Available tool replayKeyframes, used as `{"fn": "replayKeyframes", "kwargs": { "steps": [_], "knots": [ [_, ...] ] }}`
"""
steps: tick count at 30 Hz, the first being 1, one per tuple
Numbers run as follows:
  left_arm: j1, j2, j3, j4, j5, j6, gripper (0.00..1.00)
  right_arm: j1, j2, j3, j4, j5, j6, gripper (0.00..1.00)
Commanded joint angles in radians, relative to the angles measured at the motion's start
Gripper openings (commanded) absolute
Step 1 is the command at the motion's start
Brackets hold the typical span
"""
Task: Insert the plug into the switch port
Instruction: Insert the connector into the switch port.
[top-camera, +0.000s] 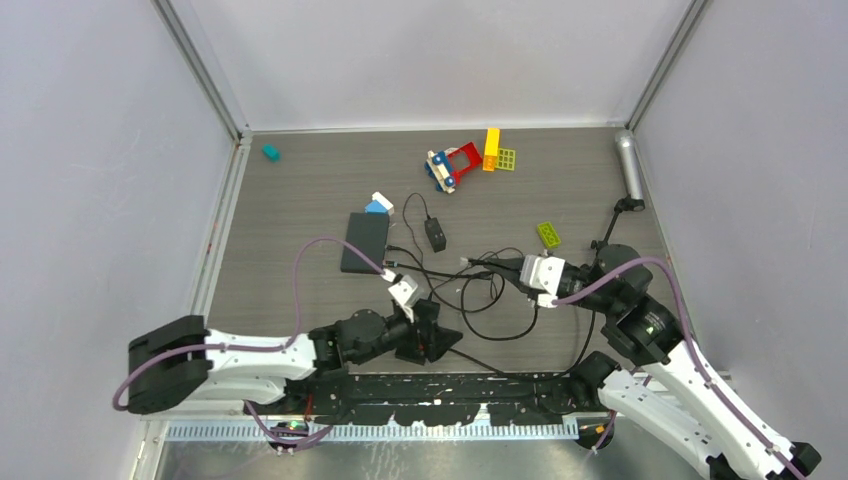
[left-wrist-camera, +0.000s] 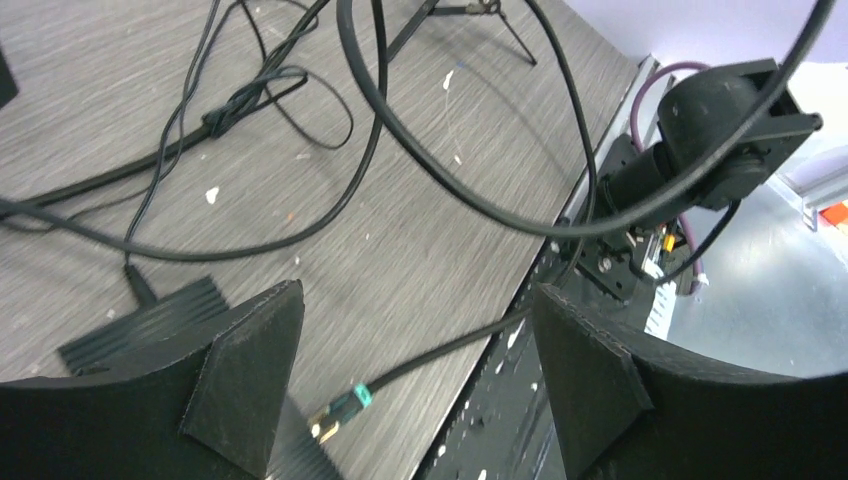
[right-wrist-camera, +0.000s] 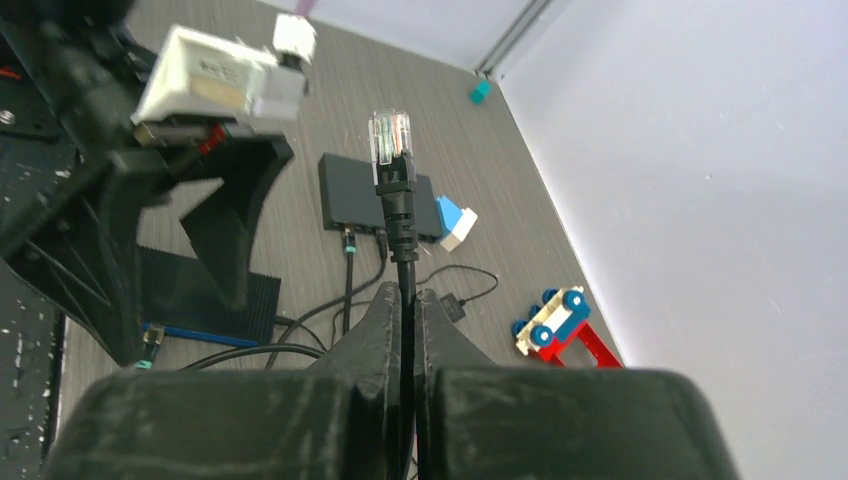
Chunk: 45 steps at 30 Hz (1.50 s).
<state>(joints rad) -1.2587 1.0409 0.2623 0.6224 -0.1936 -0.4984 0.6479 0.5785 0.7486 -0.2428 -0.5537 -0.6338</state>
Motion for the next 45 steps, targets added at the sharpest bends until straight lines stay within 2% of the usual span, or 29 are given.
{"fn": "replayKeyframes", "kwargs": {
  "steps": [1, 4, 11, 15, 22, 30, 37, 40, 45],
  "knots": [
    [-0.002, 0.140, 0.054, 0.321, -0.023, -0.008, 0.85, 0.002, -0.048, -0.016, 0.093, -0.082, 0.081, 0.01],
    [-0.002, 0.247, 0.087, 0.422, -0.016, -0.016, 0.86, 0.002, -0.069, -0.026, 0.066, -0.130, 0.089, 0.00],
    [0.003, 0.517, 0.233, 0.529, 0.059, -0.036, 0.85, 0.001, -0.082, -0.030, 0.062, -0.250, 0.136, 0.01],
    [0.047, 0.651, 0.275, 0.672, 0.118, -0.113, 0.83, 0.002, -0.083, -0.041, 0.058, -0.340, 0.190, 0.01],
    [0.116, 0.832, 0.397, 0.745, 0.237, -0.196, 0.82, 0.015, -0.124, -0.168, 0.180, -0.367, 0.351, 0.00],
    [0.191, 0.902, 0.519, 0.689, 0.286, -0.223, 0.84, 0.079, -0.135, -0.267, 0.233, -0.269, 0.449, 0.00],
    [0.220, 0.940, 0.613, 0.638, 0.341, -0.238, 0.84, 0.296, -0.056, -0.319, 0.272, -0.015, 0.437, 0.01],
    [0.226, 0.953, 0.624, 0.628, 0.364, -0.239, 0.84, 0.367, -0.009, -0.342, 0.299, 0.062, 0.439, 0.00],
    [0.260, 0.942, 0.571, 0.608, 0.414, -0.232, 0.84, 0.390, 0.038, -0.386, 0.320, 0.159, 0.515, 0.00]
  ]
}}
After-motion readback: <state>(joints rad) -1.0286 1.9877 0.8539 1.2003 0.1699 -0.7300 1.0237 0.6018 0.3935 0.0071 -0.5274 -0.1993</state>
